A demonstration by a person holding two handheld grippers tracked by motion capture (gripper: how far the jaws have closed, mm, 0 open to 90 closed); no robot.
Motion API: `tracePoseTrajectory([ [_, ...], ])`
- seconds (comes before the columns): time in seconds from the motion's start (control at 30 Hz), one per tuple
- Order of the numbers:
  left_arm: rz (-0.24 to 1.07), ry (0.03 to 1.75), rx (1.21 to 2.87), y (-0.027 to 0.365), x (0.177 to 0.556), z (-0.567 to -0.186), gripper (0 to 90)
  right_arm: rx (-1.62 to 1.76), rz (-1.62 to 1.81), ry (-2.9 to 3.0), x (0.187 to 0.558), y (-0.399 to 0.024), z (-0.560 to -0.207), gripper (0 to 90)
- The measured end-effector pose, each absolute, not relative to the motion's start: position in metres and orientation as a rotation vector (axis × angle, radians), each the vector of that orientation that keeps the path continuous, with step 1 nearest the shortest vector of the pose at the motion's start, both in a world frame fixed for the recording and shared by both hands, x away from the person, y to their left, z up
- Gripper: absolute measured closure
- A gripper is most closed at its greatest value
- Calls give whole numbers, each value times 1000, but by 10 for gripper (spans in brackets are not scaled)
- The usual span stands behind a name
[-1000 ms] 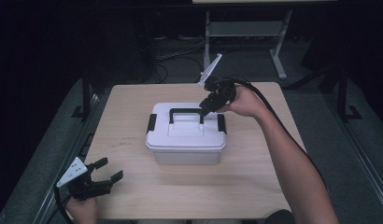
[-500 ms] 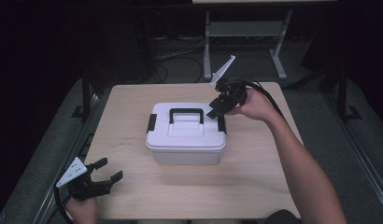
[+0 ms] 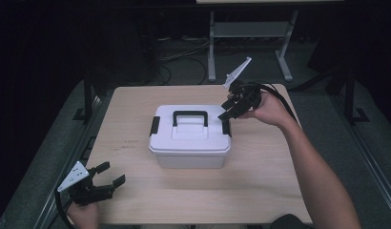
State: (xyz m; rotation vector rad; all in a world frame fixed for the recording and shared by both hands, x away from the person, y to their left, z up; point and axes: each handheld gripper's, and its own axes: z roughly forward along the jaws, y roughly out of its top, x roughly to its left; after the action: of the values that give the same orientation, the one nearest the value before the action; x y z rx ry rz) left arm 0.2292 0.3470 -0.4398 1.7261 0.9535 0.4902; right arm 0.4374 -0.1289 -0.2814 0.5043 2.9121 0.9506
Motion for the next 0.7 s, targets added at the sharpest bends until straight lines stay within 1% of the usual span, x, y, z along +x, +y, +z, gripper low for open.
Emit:
tracePoseTrajectory([
  [0.07,490,953,1727,347,229,-440,131,528,948,2910,437,-133,-282,420],
  [0.47,490,957,1728,347,229,-440,132,582,949,2891,433,-152,-286,400],
  [0.7,491,956,1733,347,229,-440,132,623,952,2875,430,-164,-288,363],
])
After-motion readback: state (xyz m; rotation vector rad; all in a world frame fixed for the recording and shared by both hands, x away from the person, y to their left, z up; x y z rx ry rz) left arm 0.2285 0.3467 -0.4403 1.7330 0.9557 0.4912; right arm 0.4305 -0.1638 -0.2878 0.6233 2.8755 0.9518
